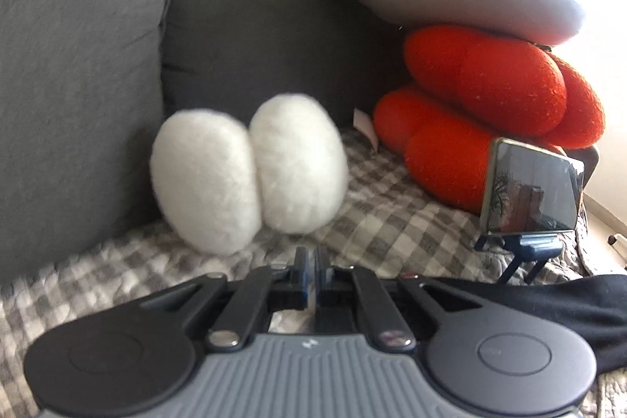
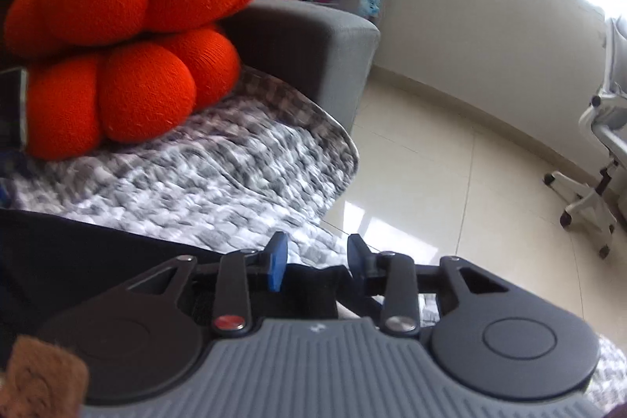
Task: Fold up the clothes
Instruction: 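Lay the black sleeve flat and open both tools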
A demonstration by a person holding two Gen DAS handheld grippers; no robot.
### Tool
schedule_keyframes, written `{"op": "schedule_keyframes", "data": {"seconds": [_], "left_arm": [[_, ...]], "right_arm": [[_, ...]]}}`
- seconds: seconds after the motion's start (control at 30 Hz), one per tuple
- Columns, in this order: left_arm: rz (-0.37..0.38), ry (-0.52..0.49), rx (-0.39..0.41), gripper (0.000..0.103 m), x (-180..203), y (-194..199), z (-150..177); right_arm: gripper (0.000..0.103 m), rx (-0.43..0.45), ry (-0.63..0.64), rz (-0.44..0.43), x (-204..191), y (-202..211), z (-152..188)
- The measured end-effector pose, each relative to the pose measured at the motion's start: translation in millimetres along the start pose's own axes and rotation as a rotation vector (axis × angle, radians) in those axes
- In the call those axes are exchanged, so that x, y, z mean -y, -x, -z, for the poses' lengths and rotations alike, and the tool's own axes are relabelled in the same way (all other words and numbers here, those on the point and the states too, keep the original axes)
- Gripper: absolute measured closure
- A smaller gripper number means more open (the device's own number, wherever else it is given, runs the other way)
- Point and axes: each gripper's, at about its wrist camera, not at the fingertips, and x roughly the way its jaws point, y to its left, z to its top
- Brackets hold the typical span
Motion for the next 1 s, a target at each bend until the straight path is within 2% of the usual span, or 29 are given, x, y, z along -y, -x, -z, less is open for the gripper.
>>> {"op": "schedule_keyframes", "data": {"seconds": [0.07,0.13,0.17,0.2,0.3,0.33,0.37,0.4,0.43,0.5,0.53,0.57,0.63,0.67,0.83,0.93,1.0], "left_arm": [[0.014,0.019,-0.019,0.089,-3.4,4.1,6.3],[0.040,0.040,-0.033,0.071,-4.3,7.4,12.7],[0.054,0.049,-0.042,0.059,-4.0,9.7,15.3],[0.063,0.051,-0.050,0.053,-2.0,10.8,18.1],[0.049,0.020,-0.064,0.046,7.2,7.2,24.3],[0.030,0.023,-0.076,0.046,8.9,2.8,26.1],[0.010,0.030,-0.089,0.049,10.2,-2.1,28.1],[-0.010,0.036,-0.103,0.068,11.6,-6.9,30.0],[-0.016,0.040,-0.103,0.082,12.1,-9.5,30.8],[-0.021,0.045,-0.098,0.093,12.9,-14.0,32.0],[-0.027,0.046,-0.093,0.095,12.6,-14.5,31.6],[-0.030,0.053,-0.091,0.096,11.3,-15.1,30.2],[-0.039,0.066,-0.086,0.100,8.0,-16.0,26.5],[-0.048,0.066,-0.079,0.100,6.5,-15.8,24.0],[-0.052,0.109,-0.017,0.100,-5.1,-8.8,8.8],[-0.065,0.106,-0.010,0.100,-7.0,-10.6,8.3],[-0.083,0.072,-0.035,0.100,-3.2,-17.7,12.9]], "right_arm": [[0.065,0.001,0.021,-0.052,-5.3,9.3,-4.3],[0.065,-0.004,0.070,-0.160,-17.3,20.8,-6.5],[0.065,-0.009,0.126,-0.231,-29.3,29.1,-4.7],[0.065,-0.015,0.183,-0.302,-41.2,37.3,-2.9],[0.065,-0.032,0.355,-0.512,-76.9,62.1,2.7],[0.065,-0.038,0.419,-0.549,-89.4,69.4,6.7],[0.066,-0.052,0.477,-0.577,-100.6,73.5,11.9],[0.069,-0.066,0.533,-0.601,-111.5,77.0,17.1],[0.074,-0.086,0.574,-0.592,-118.9,75.7,23.1],[0.079,-0.115,0.637,-0.536,-129.9,69.4,34.0],[0.085,-0.124,0.659,-0.496,-133.4,65.0,38.8],[0.085,-0.123,0.657,-0.484,-133.6,62.6,40.9],[0.087,-0.120,0.635,-0.492,-131.9,62.6,39.8],[0.094,-0.119,0.625,-0.495,-131.8,63.0,38.8],[0.094,-0.051,0.574,-0.540,-126.2,75.8,30.9],[0.094,-0.069,0.559,-0.572,-118.5,77.5,30.5],[0.095,-0.113,0.607,-0.547,-123.4,70.1,37.5]]}}
